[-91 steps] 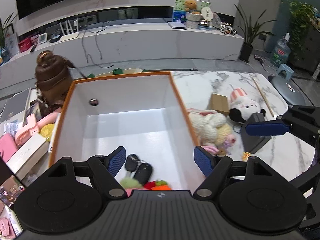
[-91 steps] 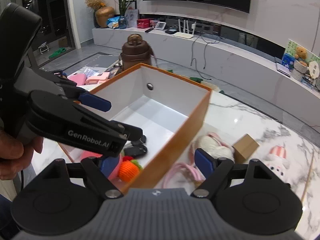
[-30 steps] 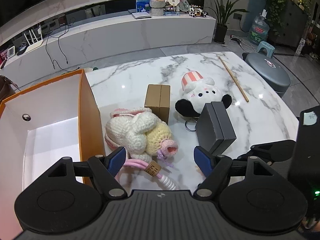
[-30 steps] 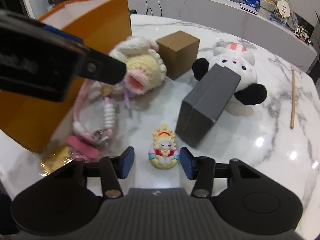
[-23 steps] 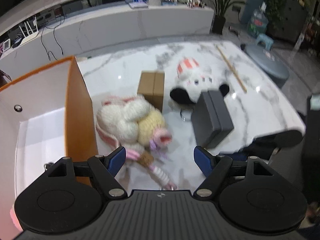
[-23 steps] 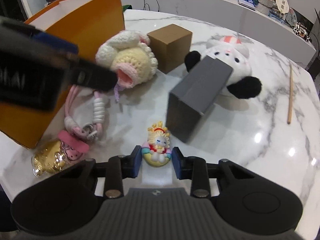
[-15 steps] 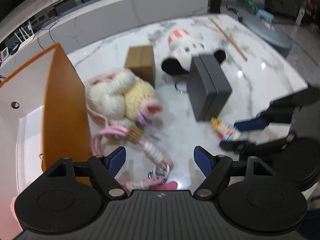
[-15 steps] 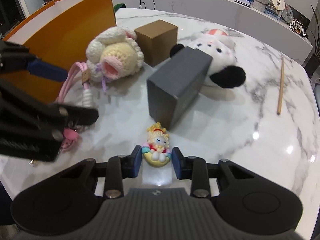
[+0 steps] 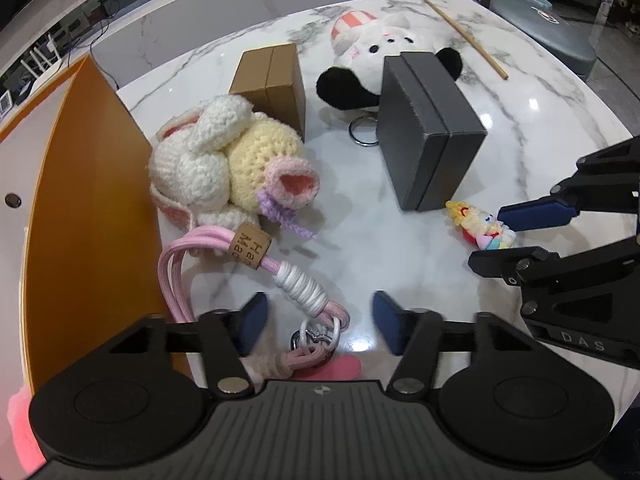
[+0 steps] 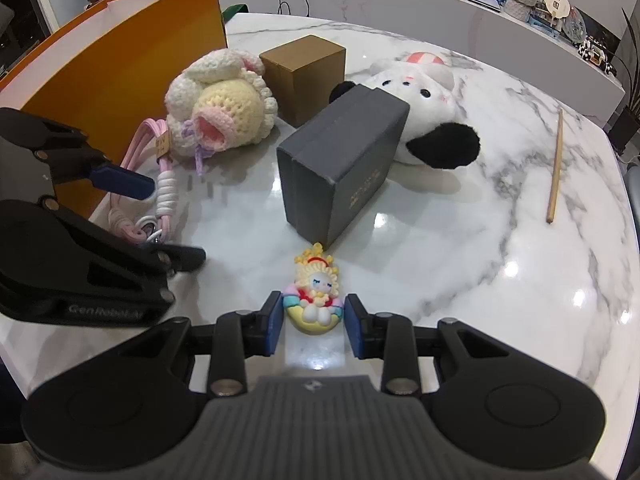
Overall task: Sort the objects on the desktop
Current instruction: 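Grasp the pink keychain strap with the left gripper while the right gripper grasps the figurine charm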
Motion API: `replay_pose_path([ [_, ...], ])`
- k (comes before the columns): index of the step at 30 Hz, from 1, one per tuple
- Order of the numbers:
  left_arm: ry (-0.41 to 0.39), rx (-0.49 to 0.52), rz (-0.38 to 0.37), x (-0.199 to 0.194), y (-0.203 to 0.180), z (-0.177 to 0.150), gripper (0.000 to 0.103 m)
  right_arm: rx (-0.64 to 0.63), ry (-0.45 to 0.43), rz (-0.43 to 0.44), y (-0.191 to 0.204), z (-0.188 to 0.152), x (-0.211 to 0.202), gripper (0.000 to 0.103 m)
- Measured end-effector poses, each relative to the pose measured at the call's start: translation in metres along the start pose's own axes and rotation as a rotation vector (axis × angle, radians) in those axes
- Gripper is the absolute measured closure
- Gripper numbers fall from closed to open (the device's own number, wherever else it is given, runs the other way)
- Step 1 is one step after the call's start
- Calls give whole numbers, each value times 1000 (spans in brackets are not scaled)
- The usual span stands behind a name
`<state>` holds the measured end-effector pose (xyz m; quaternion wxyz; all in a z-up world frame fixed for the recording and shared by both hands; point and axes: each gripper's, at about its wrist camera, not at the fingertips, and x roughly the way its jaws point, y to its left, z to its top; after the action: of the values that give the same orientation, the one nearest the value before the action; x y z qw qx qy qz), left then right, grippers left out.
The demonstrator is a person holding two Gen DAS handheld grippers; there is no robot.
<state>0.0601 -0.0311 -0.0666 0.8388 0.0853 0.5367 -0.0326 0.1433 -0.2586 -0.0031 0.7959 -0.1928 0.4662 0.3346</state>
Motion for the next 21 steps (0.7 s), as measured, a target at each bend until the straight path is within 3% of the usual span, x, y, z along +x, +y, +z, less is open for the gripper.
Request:
replay_pose_path([
  [2,5,-4,-28,-1,1,0,69,1,1,0,-1,1,1,68],
  [3,8,-5,-41,-1,1,0,70,2,1,0,-1,1,1,68],
  [13,-18,-36,-153,-14,11,5,75,7,-13,5,-3,2,-5,68],
  [21,-74,-72,-213,-35,21,10,76,28,-79,17,-6,7,-32,69],
])
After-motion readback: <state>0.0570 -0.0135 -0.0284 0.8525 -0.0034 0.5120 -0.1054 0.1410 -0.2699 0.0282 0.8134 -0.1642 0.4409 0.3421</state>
